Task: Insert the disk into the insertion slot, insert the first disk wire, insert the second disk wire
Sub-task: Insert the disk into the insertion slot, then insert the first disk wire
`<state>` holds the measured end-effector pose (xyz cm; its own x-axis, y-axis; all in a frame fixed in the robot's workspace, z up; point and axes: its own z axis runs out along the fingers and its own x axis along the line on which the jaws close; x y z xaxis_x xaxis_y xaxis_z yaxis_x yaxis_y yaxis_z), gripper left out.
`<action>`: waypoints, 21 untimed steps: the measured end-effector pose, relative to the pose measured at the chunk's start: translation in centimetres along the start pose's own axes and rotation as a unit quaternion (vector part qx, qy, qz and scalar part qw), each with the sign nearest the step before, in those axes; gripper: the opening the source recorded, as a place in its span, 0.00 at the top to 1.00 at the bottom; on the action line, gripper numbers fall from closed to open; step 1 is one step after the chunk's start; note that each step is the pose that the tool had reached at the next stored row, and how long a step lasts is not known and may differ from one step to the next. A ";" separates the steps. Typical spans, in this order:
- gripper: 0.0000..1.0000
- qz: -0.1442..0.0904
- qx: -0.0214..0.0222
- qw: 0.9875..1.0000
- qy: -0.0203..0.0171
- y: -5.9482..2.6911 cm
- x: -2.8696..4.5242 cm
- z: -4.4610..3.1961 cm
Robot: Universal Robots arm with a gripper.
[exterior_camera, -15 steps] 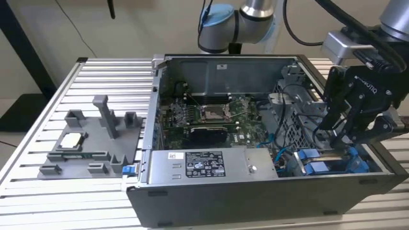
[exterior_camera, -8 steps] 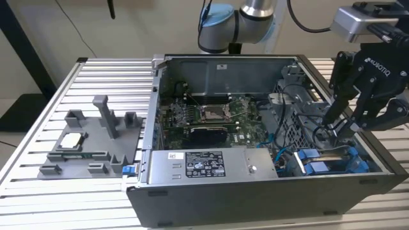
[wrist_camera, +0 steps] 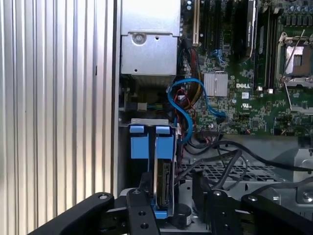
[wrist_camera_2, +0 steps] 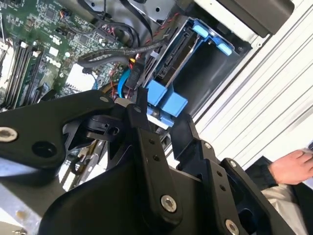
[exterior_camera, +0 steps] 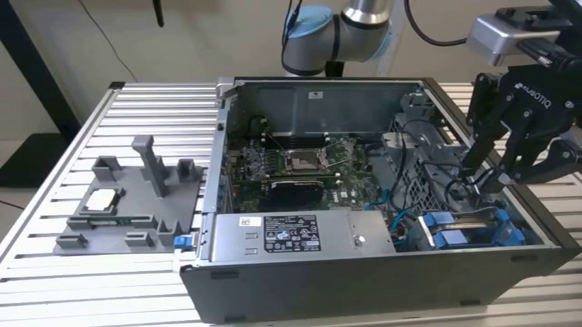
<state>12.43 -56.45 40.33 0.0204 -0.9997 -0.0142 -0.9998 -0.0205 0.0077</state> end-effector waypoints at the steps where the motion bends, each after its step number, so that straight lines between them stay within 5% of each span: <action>1: 0.53 -0.002 0.002 1.000 0.000 0.00 -0.13 0.10; 8: 0.53 -0.015 0.013 1.000 0.000 -0.03 -1.10 0.67; 16: 0.53 -0.032 0.018 0.999 -0.002 -0.04 -2.15 1.31; 21: 0.53 -0.046 0.018 0.999 -0.009 -0.04 -2.22 1.47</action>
<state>12.41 -54.21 38.89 0.1131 -0.9931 -0.0310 -0.9932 -0.1122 -0.0305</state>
